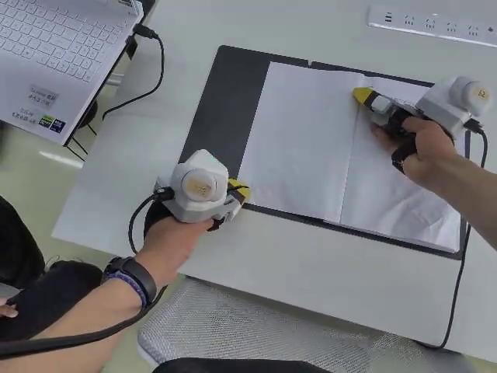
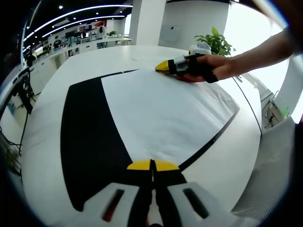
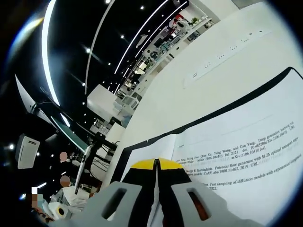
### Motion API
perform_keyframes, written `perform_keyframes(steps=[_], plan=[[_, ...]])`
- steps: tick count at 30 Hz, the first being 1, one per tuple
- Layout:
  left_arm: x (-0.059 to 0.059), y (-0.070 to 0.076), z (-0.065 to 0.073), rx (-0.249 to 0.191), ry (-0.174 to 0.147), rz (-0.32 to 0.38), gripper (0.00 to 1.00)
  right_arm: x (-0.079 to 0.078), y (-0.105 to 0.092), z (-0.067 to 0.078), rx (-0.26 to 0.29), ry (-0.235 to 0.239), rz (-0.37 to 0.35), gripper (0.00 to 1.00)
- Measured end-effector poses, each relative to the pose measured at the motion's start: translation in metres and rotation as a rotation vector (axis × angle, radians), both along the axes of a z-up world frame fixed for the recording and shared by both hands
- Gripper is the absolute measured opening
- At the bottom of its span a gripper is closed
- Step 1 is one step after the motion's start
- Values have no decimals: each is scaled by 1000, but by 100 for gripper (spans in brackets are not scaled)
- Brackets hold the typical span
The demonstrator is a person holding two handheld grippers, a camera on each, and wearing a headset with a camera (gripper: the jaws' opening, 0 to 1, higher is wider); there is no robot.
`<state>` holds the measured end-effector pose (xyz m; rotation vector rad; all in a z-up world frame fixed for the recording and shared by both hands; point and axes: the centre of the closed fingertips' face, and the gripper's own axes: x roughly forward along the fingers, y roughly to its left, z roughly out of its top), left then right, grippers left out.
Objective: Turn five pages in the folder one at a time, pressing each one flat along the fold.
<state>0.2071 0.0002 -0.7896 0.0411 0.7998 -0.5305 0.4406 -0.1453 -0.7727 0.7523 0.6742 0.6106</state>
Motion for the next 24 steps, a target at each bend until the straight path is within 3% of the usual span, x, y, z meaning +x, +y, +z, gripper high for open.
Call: perform_keyframes(steps=[4,9,17,21,24], plan=[[0,0,0,-1,2,1,0,12,-1,0,27,12,-67,0],[0,0,0,-4,3,5,0,22,-2,-2,43,16,-98,0],[0,0,0,-3,2,3,0,23,-1,-3,24,0,-76,0],[0,0,0,-1,3,-1,0,22,1,-3,-15,-45,-50,0],[0,0,0,-2,5,-1,0,16,3,-3,-6,-42,-14,0]])
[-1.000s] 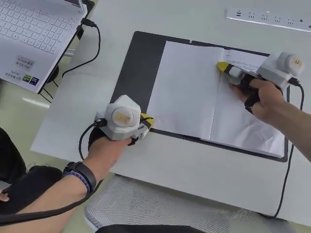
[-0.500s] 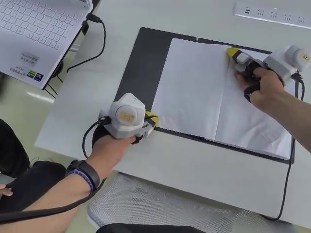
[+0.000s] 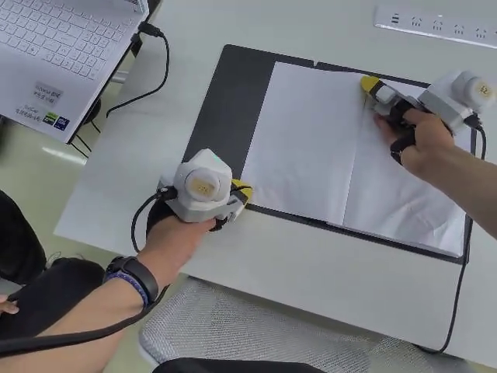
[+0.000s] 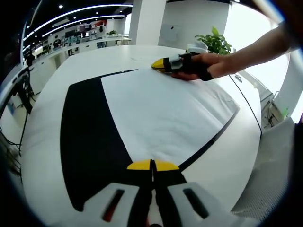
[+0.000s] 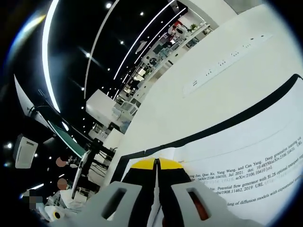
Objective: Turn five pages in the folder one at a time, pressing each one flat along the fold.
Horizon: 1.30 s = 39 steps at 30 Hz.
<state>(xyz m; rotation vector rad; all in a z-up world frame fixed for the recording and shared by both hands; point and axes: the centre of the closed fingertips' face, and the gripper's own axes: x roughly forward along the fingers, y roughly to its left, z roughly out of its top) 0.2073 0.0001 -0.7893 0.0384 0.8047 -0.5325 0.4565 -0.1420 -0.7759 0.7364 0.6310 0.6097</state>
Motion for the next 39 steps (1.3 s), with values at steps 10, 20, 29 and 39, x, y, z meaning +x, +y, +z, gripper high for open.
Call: perform_keyframes(steps=[10,20,29,39], plan=[[0,0,0,3,4,-7,0,-27,0,-1,-16,-10,105,0],[0,0,0,4,4,11,0,-57,2,-3,1,-25,152,0],[0,-1,0,4,5,7,0,-96,11,10,-45,-51,255,0],[0,-1,0,14,4,-10,0,-145,13,19,-43,-53,291,0]])
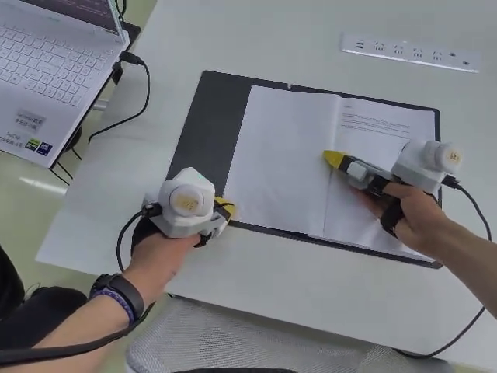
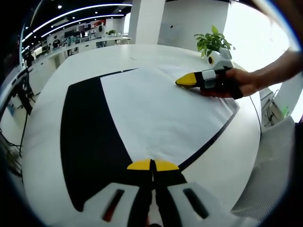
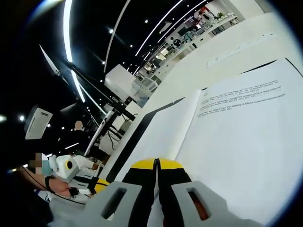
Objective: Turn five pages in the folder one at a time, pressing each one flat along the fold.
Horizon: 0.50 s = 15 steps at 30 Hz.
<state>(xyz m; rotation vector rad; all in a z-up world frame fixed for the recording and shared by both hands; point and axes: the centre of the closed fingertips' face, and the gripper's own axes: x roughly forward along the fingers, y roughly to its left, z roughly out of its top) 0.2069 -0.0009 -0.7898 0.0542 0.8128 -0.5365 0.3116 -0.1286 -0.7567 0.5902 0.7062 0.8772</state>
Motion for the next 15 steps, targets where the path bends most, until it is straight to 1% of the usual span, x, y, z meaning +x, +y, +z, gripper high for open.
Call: perform_keyframes(steps=[4,6,8,11,15], plan=[[0,0,0,4,-1,-6,0,-15,1,0,-6,2,30,0],[0,0,0,2,0,-6,0,-23,0,-1,0,9,31,0],[0,0,0,-5,5,-3,0,-29,-1,0,20,25,17,0],[0,0,0,0,5,-11,0,-39,-2,-1,30,34,16,0],[0,0,1,1,3,-11,0,-58,2,-1,21,39,58,0]])
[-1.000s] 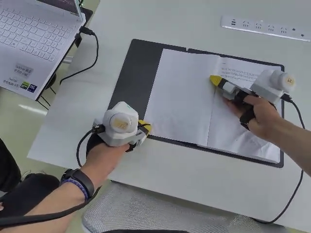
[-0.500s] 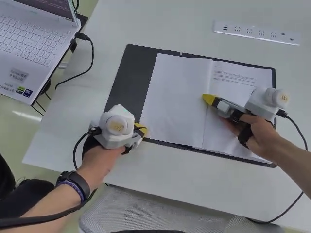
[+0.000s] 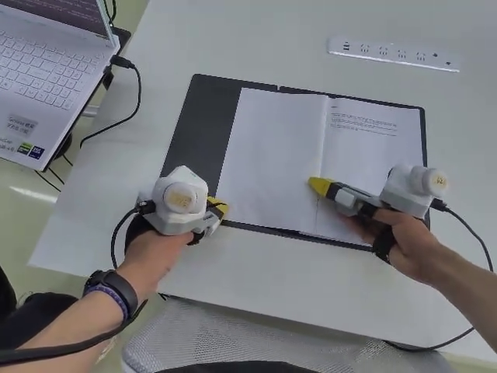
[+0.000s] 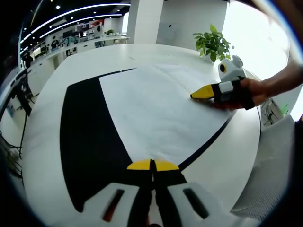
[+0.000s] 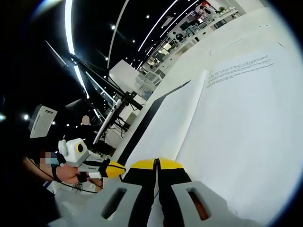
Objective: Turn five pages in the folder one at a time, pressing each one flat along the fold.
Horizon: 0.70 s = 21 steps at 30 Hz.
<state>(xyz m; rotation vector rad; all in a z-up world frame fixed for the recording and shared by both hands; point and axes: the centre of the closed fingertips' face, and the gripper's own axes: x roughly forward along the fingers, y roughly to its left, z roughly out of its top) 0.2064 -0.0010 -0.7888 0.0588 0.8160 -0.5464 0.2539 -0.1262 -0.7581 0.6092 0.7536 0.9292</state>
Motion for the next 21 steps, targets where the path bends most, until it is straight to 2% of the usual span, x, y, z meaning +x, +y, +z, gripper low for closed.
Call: perform_keyframes(steps=[4,21], plan=[[0,0,0,2,-3,-1,0,-13,-1,-1,7,9,8,0],[2,1,-2,4,-6,-9,0,-50,-1,-5,21,36,48,0]])
